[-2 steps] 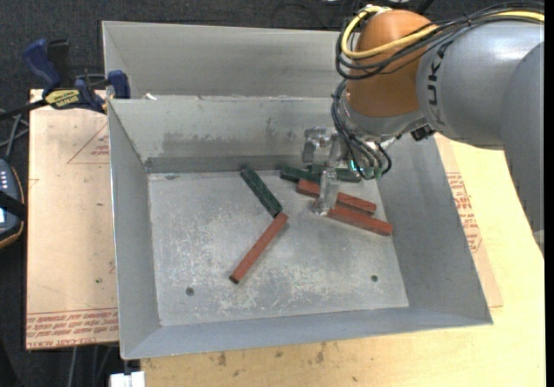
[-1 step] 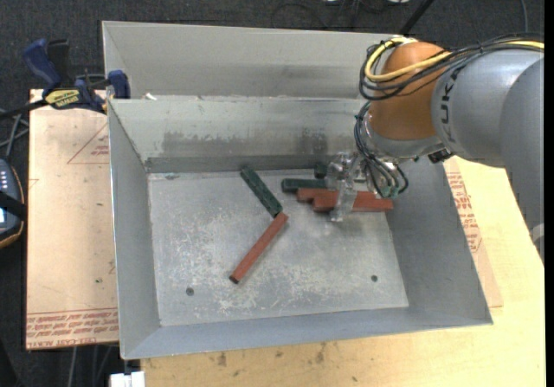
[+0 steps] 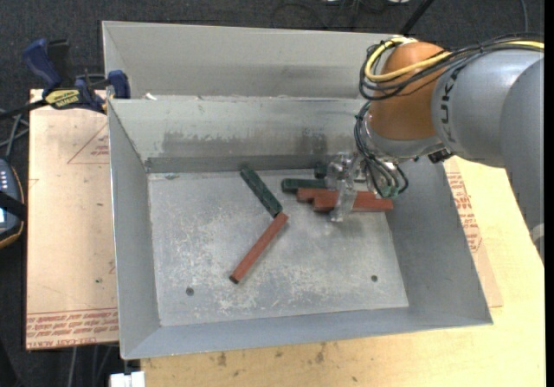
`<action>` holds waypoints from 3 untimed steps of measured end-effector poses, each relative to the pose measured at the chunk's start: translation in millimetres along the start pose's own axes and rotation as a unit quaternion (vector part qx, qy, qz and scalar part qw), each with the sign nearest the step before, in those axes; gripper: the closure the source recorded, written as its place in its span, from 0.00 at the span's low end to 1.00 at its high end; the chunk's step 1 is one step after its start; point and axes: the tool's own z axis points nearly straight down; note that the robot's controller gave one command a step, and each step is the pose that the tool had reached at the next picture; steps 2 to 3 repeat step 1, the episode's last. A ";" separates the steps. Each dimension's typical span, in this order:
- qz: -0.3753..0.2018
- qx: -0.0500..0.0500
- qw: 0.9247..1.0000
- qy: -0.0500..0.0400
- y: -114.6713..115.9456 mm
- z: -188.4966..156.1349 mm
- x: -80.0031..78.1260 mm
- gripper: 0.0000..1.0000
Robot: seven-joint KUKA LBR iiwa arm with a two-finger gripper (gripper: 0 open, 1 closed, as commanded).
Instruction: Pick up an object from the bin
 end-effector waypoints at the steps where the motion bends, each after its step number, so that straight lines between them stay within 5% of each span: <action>1: 0.039 0.000 0.999 0.002 -13.1 -154.1 25.7 1.00; 3: 0.039 0.000 0.999 0.002 -13.1 -154.1 25.7 1.00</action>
Offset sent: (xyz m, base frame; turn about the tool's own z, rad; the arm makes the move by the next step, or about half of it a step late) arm 0.0000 0.0000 0.0000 0.0000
